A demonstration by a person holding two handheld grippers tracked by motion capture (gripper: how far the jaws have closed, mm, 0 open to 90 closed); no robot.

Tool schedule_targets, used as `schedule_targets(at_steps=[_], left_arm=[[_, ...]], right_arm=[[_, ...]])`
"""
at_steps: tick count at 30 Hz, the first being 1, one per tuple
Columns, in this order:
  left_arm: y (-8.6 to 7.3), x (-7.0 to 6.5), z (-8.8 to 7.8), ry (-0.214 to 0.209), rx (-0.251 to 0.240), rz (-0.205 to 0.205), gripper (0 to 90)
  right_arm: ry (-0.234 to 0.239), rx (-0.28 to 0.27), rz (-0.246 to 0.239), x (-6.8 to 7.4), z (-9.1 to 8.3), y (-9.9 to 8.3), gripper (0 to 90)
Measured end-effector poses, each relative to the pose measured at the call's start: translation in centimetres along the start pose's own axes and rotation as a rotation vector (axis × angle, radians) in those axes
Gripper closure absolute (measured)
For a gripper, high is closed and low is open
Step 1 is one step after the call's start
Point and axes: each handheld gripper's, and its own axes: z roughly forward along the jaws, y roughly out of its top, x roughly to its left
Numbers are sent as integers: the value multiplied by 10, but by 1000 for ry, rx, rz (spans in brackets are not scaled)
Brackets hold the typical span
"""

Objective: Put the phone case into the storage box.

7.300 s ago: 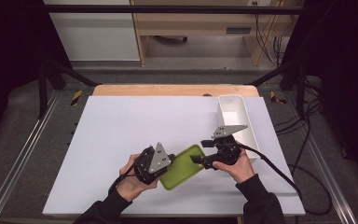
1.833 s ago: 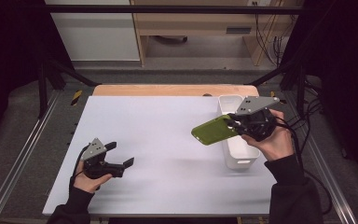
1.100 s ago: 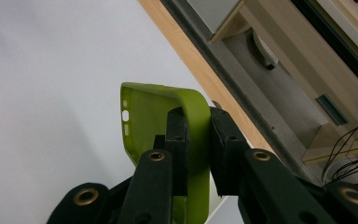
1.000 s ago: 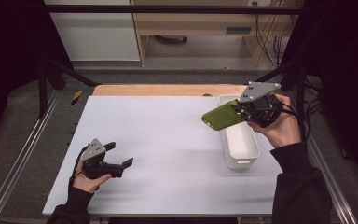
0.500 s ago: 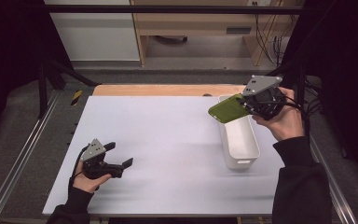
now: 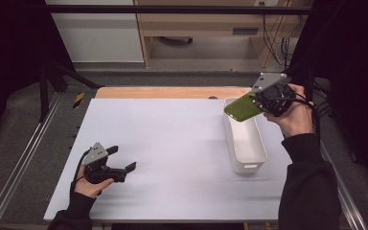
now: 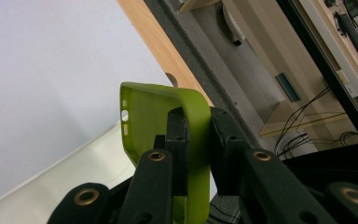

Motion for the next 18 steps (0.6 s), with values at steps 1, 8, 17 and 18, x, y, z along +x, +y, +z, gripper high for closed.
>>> schedule_targets(at_steps=[1, 8, 17, 18], left_arm=[[0, 0, 0, 1, 2, 0, 25], [-1, 1, 0, -3, 3, 1, 25], [-1, 2, 1, -6, 0, -2, 25], [-1, 2, 0, -6, 2, -3, 25]], right_arm=[[-2, 5, 1, -1, 1, -1, 788], [-8, 43, -30, -8, 11, -4, 787], [-2, 63, -70, -15, 19, -9, 787], [2, 66, -76, -16, 20, -9, 786]])
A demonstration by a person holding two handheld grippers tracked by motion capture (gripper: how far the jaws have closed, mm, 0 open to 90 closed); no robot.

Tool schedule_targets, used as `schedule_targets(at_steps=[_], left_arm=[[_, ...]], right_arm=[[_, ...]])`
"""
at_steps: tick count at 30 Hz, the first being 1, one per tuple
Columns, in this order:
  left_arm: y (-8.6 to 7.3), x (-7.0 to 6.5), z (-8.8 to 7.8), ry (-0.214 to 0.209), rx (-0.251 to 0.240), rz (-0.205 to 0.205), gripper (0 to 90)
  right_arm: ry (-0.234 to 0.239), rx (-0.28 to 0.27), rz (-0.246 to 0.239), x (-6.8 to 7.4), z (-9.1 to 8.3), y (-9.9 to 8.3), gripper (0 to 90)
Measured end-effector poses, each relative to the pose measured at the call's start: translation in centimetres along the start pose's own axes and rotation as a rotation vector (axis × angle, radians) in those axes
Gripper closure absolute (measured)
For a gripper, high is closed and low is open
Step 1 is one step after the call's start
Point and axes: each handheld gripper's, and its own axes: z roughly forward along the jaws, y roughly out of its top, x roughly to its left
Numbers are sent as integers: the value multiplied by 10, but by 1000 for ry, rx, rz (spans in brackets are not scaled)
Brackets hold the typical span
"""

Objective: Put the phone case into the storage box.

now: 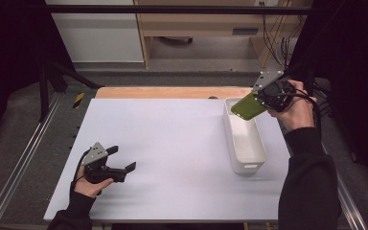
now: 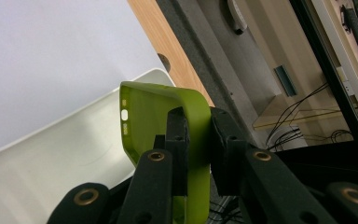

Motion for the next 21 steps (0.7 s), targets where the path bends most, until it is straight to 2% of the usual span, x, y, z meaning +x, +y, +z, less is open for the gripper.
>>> schedule_targets(at_steps=[8, 21], left_arm=[[-1, 1, 1, 0, 2, -4, 25], [-2, 2, 4, -2, 13, -7, 25]], right_arm=[[9, 18, -33, -5, 10, -4, 786], [44, 33, -123, -8, 33, -2, 785]])
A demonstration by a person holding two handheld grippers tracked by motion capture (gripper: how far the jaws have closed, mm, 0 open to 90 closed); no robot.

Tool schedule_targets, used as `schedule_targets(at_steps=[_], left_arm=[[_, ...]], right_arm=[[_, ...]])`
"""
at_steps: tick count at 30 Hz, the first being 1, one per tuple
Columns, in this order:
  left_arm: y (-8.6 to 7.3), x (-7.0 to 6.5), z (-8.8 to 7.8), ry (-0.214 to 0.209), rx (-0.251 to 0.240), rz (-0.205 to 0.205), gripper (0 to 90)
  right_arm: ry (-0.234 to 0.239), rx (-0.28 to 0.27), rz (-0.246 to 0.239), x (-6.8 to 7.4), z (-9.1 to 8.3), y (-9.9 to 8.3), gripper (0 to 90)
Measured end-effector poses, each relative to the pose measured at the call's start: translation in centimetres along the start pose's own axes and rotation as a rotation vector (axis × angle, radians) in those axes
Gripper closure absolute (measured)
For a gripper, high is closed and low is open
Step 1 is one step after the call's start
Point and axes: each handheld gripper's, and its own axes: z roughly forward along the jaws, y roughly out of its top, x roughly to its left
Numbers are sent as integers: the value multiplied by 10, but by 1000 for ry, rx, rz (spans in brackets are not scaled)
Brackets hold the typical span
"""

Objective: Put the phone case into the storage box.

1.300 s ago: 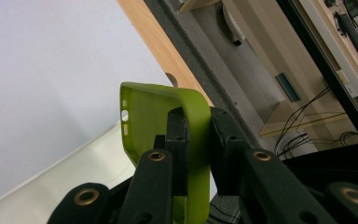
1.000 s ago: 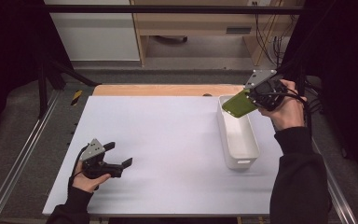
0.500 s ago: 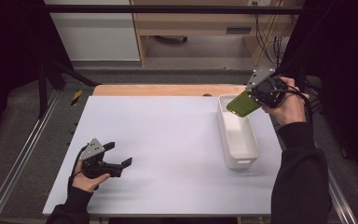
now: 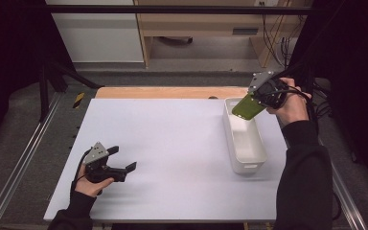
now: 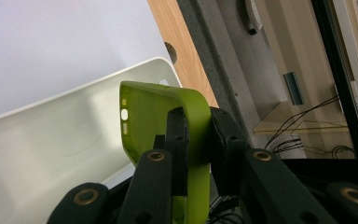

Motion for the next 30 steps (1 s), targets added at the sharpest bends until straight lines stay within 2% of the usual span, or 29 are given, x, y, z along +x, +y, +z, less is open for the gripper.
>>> schedule_targets(at_steps=[15, 22, 30], left_arm=[[-2, 2, 2, 2, 12, -4, 25], [-2, 4, 1, 0, 9, -6, 25], [-3, 3, 4, -3, 17, -4, 25]], right_arm=[[31, 14, -91, -6, 23, 4, 785], [56, 30, -130, -11, 33, 6, 785], [87, 22, -184, -18, 48, 9, 785]])
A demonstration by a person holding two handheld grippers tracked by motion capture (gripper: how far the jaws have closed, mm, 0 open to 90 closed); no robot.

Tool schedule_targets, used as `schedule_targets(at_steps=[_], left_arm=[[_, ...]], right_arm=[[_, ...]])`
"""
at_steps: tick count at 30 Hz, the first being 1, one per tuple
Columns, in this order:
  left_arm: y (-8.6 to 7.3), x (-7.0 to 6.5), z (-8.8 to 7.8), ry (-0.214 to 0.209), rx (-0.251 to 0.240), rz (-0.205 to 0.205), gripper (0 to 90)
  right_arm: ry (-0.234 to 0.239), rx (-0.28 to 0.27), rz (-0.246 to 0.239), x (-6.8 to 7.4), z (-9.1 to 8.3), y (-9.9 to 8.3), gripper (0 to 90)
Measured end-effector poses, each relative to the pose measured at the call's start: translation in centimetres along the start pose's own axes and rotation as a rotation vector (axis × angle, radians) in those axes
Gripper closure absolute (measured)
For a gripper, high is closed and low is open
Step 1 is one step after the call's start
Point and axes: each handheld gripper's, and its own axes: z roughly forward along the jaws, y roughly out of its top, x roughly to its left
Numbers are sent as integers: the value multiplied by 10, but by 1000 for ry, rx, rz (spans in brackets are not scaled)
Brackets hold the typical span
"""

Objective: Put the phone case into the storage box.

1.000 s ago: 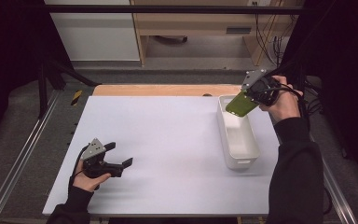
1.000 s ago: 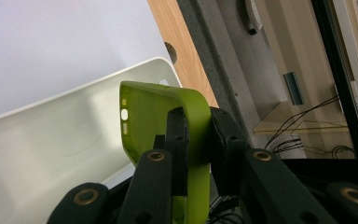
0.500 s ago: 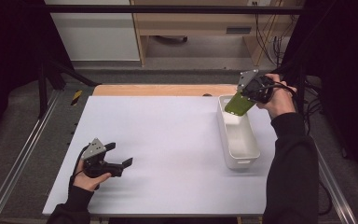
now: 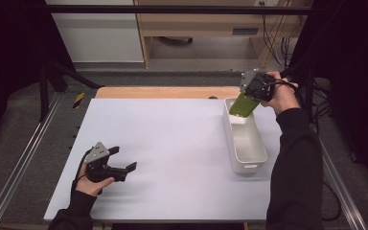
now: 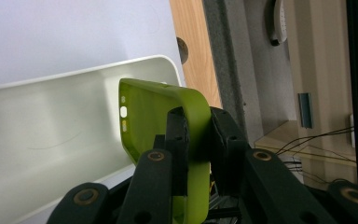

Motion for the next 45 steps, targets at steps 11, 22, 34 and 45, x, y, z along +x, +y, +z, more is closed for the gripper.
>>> schedule_targets(at_steps=[11, 22, 34, 45], left_arm=[[-1, 2, 0, 1, 5, -2, 25], [-1, 4, 0, 2, 4, -10, 25], [-2, 6, 2, 7, 12, -12, 25], [-3, 7, 2, 7, 14, -15, 25]], right_arm=[[32, -5, -63, -9, 16, 6, 786], [63, 14, -110, -13, 36, 12, 786], [73, 27, -118, -17, 52, 11, 786], [85, 56, -143, -17, 65, 13, 786]])
